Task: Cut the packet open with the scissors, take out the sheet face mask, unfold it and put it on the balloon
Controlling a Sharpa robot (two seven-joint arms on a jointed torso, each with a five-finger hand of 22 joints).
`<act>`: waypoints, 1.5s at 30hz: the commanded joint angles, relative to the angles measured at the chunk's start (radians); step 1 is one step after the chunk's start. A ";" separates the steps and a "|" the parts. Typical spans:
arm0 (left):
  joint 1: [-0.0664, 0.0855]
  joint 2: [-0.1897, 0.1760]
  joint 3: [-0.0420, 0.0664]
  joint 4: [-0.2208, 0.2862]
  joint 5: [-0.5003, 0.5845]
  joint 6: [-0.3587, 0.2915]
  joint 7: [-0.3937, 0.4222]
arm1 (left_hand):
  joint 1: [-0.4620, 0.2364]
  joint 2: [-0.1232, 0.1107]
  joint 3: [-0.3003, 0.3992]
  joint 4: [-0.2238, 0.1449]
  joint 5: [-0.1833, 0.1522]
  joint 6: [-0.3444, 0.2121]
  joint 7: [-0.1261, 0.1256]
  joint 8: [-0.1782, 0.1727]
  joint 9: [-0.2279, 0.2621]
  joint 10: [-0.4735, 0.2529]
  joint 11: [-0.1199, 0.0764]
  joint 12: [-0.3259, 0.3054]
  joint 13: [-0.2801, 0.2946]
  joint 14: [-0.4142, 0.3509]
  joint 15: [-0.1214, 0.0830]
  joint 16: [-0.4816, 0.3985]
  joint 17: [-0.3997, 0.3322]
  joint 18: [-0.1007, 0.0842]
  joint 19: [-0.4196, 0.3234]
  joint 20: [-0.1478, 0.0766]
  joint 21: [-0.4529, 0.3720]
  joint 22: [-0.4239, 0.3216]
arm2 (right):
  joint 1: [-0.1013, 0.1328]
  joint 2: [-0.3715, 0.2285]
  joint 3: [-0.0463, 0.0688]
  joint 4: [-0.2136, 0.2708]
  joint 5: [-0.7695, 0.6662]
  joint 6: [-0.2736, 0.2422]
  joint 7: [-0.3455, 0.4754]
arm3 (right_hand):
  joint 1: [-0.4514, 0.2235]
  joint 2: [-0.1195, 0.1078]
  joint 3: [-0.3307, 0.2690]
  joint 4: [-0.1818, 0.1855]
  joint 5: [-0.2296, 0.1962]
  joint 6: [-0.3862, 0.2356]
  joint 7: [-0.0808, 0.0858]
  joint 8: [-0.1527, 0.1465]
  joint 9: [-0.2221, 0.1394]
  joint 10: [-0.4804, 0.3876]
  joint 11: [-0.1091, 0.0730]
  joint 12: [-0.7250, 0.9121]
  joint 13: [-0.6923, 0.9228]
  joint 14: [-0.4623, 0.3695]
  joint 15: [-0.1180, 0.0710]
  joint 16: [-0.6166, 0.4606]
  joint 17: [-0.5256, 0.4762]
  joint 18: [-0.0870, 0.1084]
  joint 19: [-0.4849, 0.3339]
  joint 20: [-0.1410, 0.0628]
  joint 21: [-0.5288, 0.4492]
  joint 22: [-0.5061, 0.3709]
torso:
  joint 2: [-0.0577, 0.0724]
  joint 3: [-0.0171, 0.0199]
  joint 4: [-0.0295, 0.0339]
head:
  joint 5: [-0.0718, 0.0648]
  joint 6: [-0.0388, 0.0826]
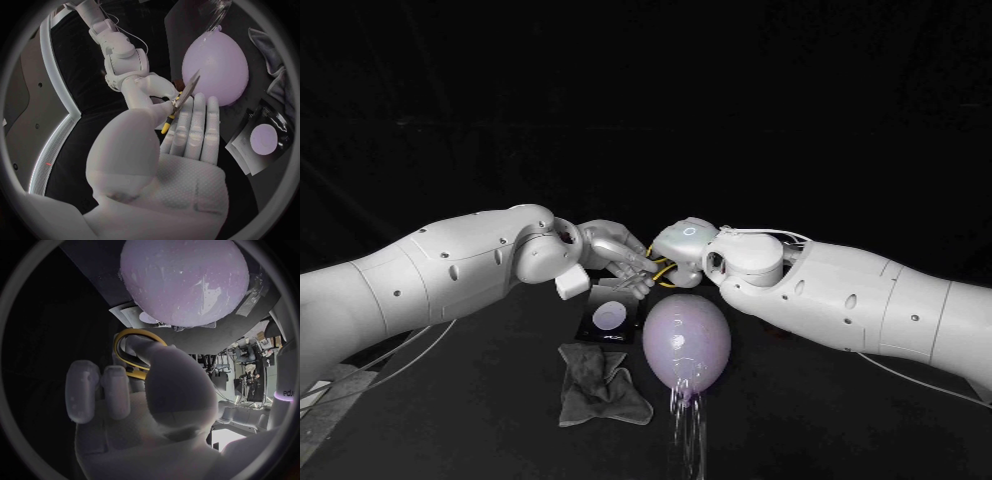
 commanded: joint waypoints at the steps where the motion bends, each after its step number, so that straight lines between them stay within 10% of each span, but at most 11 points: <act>1: 0.012 0.026 0.011 0.047 0.109 0.143 0.082 | 0.004 0.010 -0.002 -0.005 0.003 0.042 -0.032 0.018 0.214 0.008 -0.004 -0.004 0.000 0.000 -0.006 0.004 0.001 0.016 -0.006 -0.003 0.005 0.001 | -0.009 0.009 -0.005 -0.016 0.001 0.073 -0.063 | -0.036 0.011 0.012 0.020 0.002 0.002 -0.004 0.033 0.077 0.399 -0.135 0.789 0.212 0.086 -0.003 0.047 0.166 -0.013 0.021 0.003 0.019 0.138 | -0.001 -0.0006 0.0002 | -0.001 0.000; 10: 0.016 0.023 0.010 0.049 0.132 0.069 0.064 | -0.009 -0.002 -0.009 -0.005 0.003 0.019 -0.016 0.002 0.216 -0.023 0.010 -0.011 -0.004 -0.027 0.007 -0.009 0.004 0.009 -0.035 0.002 0.010 0.006 | -0.010 -0.002 -0.005 -0.007 0.009 0.075 -0.097 | -0.115 0.045 0.036 0.066 0.001 -0.007 -0.016 0.118 0.195 0.409 -0.141 1.035 0.543 0.100 -0.005 0.078 0.261 -0.011 0.012 0.006 0.011 0.135 | -0.001 0.0002 -0.0031 | 0.000 0.003; 20: 0.018 0.003 0.009 0.010 0.151 0.000 0.030 | -0.150 -0.097 -0.094 0.127 0.003 -0.045 0.021 -0.068 0.181 -0.105 0.044 -0.006 -0.001 -0.097 0.036 -0.028 0.007 0.011 -0.087 0.041 -0.048 -0.030 | -0.010 -0.067 -0.005 0.044 0.005 -0.075 -0.099 | -0.230 0.077 0.070 0.214 0.000 -0.046 -0.048 0.309 0.461 0.438 -0.166 1.195 0.780 0.104 -0.025 0.083 0.281 -0.005 -0.007 0.004 -0.013 0.120 | 0.000 0.0025 -0.0048 | -0.002 0.007; 24: 0.018 -0.007 0.008 -0.025 0.175 -0.030 0.026 | -0.275 -0.169 -0.225 0.257 0.003 -0.082 0.043 -0.100 0.167 -0.173 0.070 -0.006 -0.002 -0.157 0.059 -0.047 0.002 0.008 -0.114 0.051 -0.082 -0.052 | -0.009 -0.118 -0.005 0.077 0.037 -0.161 -0.088 | -0.237 0.066 0.097 0.251 0.001 -0.069 -0.057 0.369 0.568 0.439 -0.174 1.197 0.782 0.104 -0.032 0.083 0.281 -0.004 -0.008 0.001 -0.017 0.121 | -0.001 0.0036 -0.0052 | -0.005 0.010; 27: 0.018 -0.015 0.006 -0.050 0.212 -0.059 0.031 | -0.290 -0.101 -0.491 0.246 0.013 -0.101 0.054 -0.119 0.160 -0.228 0.088 -0.001 0.001 -0.200 0.072 -0.049 0.002 0.003 -0.121 0.053 -0.117 -0.077 | -0.008 -0.154 -0.005 0.100 0.057 -0.181 -0.081 | -0.240 0.062 0.107 0.265 0.001 -0.073 -0.061 0.386 0.604 0.438 -0.177 1.194 0.779 0.104 -0.035 0.083 0.281 -0.003 -0.012 0.000 -0.023 0.117 | -0.003 0.0049 -0.0071 | -0.002 0.008; 31: 0.018 -0.028 0.003 -0.080 0.273 -0.110 0.049 | -0.285 -0.064 -0.605 0.268 0.002 -0.099 0.057 -0.122 0.159 -0.225 0.083 0.003 0.000 -0.205 0.073 -0.041 0.004 0.003 -0.112 0.052 -0.126 -0.086 | -0.006 -0.203 -0.005 0.126 0.070 -0.183 -0.076 | -0.237 0.056 0.114 0.269 0.001 -0.077 -0.063 0.393 0.625 0.436 -0.178 1.190 0.773 0.104 -0.036 0.083 0.281 -0.002 -0.015 0.001 -0.028 0.114 | -0.004 0.0053 -0.0079 | -0.006 0.007; 39: 0.014 -0.067 -0.017 -0.089 0.313 -0.173 0.086 | -0.274 0.003 -0.643 0.266 0.002 -0.089 0.054 -0.119 0.161 -0.215 0.079 0.010 0.002 -0.201 0.070 -0.028 0.007 0.007 -0.098 0.052 -0.130 -0.093 | 0.001 -0.314 -0.005 0.187 0.328 -0.293 -0.002 | -0.230 0.051 0.122 0.265 0.001 -0.078 -0.065 0.397 0.639 0.440 -0.180 1.200 0.787 0.104 -0.038 0.083 0.281 -0.002 -0.015 0.002 -0.028 0.116 | -0.005 0.0048 -0.0096 | -0.030 0.009; 45: -0.013 -0.113 -0.031 -0.048 0.320 -0.222 0.132 | -0.232 0.039 -0.648 0.265 0.002 -0.071 0.047 -0.111 0.164 -0.196 0.072 0.020 0.003 -0.187 0.063 -0.009 0.013 0.013 -0.080 0.051 -0.129 -0.097 | 0.009 -0.405 -0.006 0.237 1.018 -0.351 0.193 | -0.223 0.030 0.122 0.261 0.001 -0.074 -0.064 0.406 0.667 0.440 -0.179 1.200 0.787 0.104 -0.036 0.083 0.281 0.025 -0.094 -0.005 -0.124 0.033 | -0.004 0.0030 -0.0093 | -0.058 0.008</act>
